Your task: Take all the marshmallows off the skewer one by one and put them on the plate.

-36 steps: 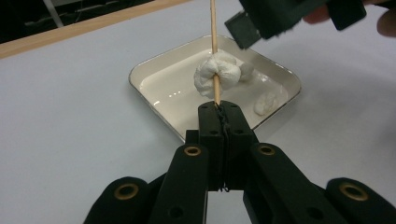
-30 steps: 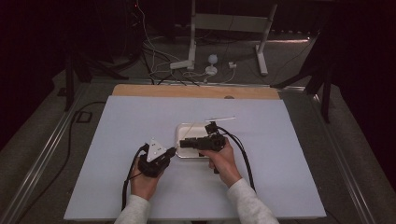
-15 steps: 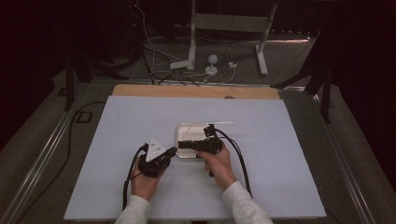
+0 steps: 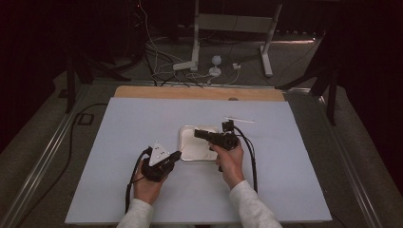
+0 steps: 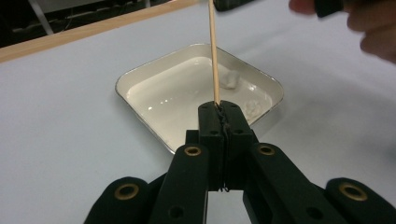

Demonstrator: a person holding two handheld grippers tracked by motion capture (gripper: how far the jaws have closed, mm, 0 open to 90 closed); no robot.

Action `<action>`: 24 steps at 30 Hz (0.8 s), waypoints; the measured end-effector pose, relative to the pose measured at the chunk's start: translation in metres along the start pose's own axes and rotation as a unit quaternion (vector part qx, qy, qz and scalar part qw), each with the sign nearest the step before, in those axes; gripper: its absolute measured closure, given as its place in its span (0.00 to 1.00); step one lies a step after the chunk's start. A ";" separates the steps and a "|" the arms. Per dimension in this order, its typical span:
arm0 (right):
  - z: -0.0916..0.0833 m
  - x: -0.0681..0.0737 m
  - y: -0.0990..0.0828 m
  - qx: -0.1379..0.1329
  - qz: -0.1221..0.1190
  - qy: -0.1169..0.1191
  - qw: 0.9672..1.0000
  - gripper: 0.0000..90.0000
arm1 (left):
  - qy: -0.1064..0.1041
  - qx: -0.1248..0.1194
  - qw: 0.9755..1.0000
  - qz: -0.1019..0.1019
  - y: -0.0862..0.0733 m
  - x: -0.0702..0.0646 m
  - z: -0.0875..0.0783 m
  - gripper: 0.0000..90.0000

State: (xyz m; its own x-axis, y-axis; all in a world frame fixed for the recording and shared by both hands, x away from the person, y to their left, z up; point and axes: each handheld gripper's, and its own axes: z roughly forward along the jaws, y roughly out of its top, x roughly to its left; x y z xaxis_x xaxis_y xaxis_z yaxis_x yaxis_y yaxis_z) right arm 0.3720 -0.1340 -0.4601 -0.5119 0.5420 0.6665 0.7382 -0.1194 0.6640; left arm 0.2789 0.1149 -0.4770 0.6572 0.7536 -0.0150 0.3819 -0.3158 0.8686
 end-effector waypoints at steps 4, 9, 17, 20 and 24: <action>-0.005 -0.003 0.005 -0.003 -0.002 -0.004 1.000 0.88 | -0.004 -0.002 1.000 0.003 0.001 -0.002 0.000 1.00; -0.006 -0.003 0.006 -0.017 -0.010 -0.016 1.000 0.88 | -0.004 -0.002 1.000 0.006 0.002 -0.003 -0.002 1.00; -0.001 -0.008 0.006 0.002 0.022 0.025 0.999 0.75 | 0.001 -0.010 1.000 0.003 0.001 -0.002 -0.004 1.00; 0.006 -0.005 0.002 0.026 0.016 0.035 0.999 0.76 | -0.003 -0.009 1.000 0.013 0.001 -0.006 -0.002 1.00; 0.010 -0.005 0.000 0.028 0.039 0.054 0.997 0.86 | -0.007 -0.007 1.000 0.013 0.000 -0.005 -0.002 1.00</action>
State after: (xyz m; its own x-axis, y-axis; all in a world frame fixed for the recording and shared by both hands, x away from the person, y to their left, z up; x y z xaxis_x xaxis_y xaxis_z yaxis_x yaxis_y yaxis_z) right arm 0.3786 -0.1285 -0.4665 -0.4945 0.4389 0.7503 0.7994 -0.1093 0.5908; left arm 0.2744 0.1124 -0.4759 0.6751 0.7378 0.0003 0.3562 -0.3263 0.8756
